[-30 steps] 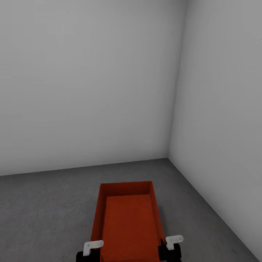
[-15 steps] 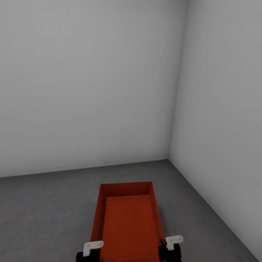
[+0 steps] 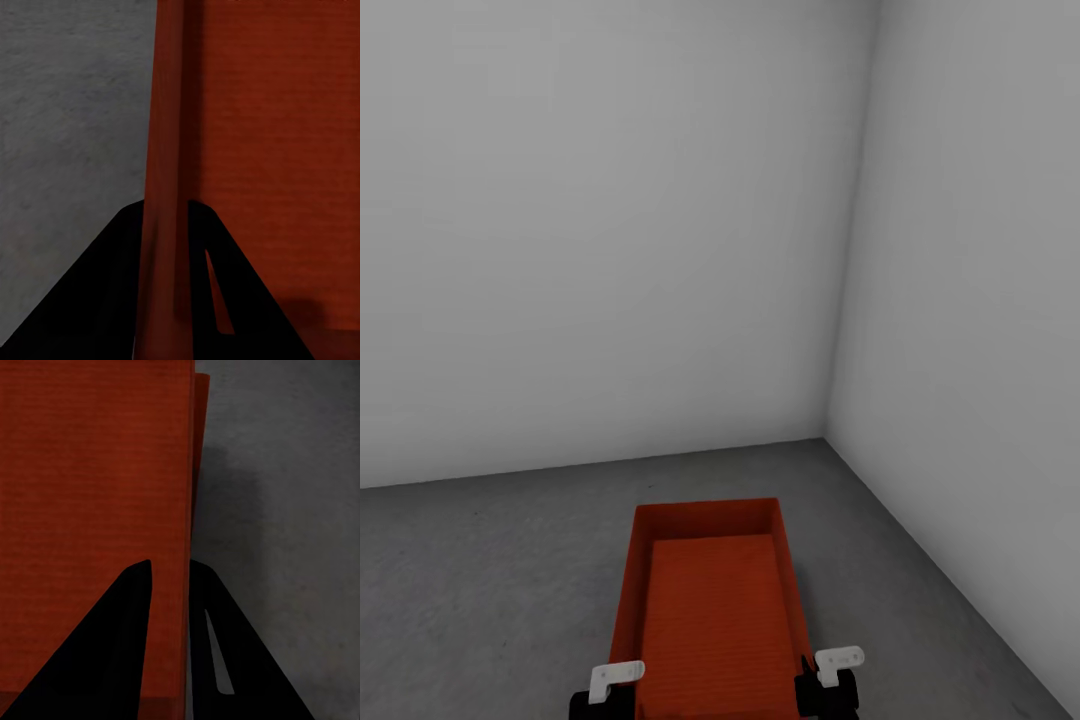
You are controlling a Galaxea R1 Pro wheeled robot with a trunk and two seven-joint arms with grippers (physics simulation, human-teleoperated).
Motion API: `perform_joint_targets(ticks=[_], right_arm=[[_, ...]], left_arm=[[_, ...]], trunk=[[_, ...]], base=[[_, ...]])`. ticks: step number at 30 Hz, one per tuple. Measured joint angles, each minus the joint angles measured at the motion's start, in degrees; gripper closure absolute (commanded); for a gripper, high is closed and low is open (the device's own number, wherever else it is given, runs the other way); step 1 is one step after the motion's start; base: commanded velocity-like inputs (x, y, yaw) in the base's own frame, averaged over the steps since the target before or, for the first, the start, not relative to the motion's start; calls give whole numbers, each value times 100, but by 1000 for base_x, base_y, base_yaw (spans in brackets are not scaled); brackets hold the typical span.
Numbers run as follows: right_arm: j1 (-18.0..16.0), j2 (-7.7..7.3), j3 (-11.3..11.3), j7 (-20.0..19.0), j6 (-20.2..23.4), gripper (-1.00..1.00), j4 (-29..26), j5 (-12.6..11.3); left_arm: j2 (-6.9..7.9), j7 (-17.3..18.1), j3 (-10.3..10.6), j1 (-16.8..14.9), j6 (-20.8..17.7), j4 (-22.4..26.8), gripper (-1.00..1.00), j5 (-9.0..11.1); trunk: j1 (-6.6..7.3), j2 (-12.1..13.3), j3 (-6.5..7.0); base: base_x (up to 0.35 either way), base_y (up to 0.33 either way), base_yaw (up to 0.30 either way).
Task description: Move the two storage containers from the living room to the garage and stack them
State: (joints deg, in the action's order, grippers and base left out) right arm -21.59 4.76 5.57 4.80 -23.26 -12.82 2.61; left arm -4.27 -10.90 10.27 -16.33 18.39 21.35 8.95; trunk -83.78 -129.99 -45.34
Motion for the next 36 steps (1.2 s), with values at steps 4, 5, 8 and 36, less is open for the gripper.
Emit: perform_joint_targets(ticks=[4,5,8,36], right_arm=[[0,1,5,3,-1,100,0,-6],[0,1,5,3,-2,100,0,-6],[0,2,5,3,-2,100,0,-6],[-3,0,20,9,-40,100,2,-2]], left_arm=[[1,3,0,0,2,1,100,3],[2,2,1,0,1,1,100,1],[2,0,0,0,0,1,100,-2],[54,-138,24,4,18,-57,-100,55]], trunk=[[-1,0,0],[-1,0,0],[-1,0,0],[-16,0,0]], base=[[0,0,0],[0,0,0],[0,0,0],[0,0,0]])
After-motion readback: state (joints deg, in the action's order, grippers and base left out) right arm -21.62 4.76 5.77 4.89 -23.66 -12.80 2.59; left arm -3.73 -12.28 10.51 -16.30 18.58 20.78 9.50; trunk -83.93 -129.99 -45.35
